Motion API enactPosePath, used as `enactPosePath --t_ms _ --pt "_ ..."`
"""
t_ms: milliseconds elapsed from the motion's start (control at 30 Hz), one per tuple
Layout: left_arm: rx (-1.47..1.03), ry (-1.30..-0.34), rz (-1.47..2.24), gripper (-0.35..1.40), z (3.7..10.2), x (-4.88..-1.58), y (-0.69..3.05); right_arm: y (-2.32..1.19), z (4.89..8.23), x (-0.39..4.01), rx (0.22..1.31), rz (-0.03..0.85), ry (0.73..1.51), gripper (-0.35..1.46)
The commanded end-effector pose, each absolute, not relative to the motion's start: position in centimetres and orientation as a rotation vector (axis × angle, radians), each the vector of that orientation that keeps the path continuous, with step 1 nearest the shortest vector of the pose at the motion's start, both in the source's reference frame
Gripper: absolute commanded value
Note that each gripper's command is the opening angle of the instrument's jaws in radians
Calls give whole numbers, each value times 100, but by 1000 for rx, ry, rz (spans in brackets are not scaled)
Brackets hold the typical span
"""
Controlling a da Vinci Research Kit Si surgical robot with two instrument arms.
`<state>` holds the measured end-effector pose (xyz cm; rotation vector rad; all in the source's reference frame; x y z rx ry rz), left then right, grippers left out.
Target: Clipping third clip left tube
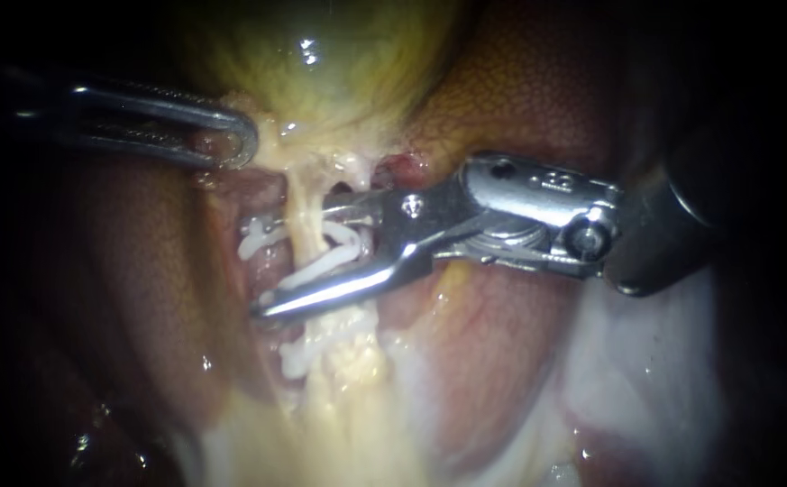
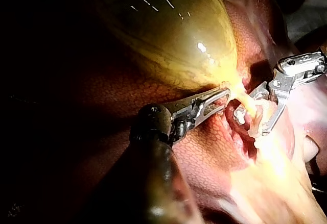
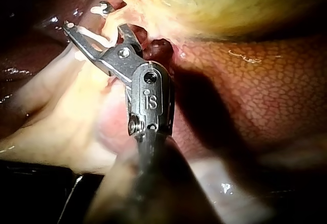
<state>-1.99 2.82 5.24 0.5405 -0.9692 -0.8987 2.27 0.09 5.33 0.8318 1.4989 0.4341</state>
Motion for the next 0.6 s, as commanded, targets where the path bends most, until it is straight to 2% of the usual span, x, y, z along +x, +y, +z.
enactPosePath --t_ms 33,133,333,600 --pt "541 -969 -899 -35 524 -200 282 10 534 227 839 445 1493 41" --pt "540 -969 -899 -35 524 -200 282 13 537 228 841 469 1485 38" --pt "540 -969 -898 -35 524 -200 282 17 542 226 902 570 1445 21" --pt "540 -969 -898 -35 524 -200 282 16 543 225 936 605 1427 -2"
